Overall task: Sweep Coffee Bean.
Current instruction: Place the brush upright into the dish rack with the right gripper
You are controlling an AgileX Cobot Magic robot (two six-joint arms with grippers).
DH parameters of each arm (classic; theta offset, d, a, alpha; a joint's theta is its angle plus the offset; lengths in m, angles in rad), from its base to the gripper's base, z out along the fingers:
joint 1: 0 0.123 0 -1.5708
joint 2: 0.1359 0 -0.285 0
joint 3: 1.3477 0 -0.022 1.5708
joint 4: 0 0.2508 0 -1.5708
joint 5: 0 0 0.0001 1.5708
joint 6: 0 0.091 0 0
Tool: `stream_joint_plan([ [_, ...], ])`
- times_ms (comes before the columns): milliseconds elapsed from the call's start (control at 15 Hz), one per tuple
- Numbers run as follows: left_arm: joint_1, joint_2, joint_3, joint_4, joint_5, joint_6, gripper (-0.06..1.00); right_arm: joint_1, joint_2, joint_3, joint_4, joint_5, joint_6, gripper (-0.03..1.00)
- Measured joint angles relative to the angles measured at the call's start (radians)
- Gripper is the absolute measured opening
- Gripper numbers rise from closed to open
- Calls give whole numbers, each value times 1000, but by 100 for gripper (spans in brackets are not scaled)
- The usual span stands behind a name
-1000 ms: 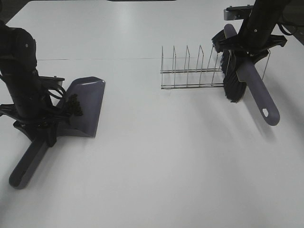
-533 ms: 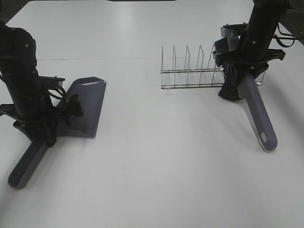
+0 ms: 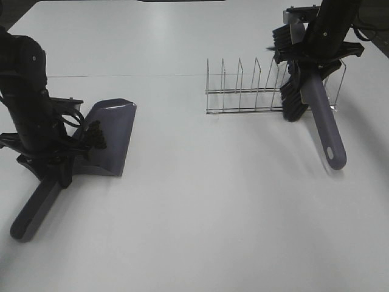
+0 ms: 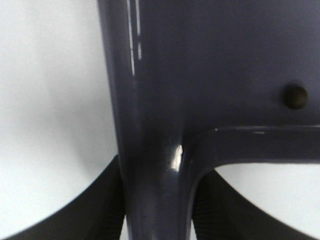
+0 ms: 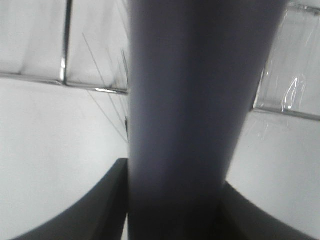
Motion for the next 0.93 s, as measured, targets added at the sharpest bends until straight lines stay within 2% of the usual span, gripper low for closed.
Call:
stream_joint_plan([
  [200,0,0,0,0,0,0,35,1,0,-13,8,3,-7,31],
  [533,0,0,0,-1,0,0,35,2,1,-13,-75,3,-18,31],
  [867,0,0,0,-2,0,3,35,2,1,-13,-36,3,-83,32],
  [933,0,0,0,-2,0,3,35,2,1,-13,-36,3,-90,36],
])
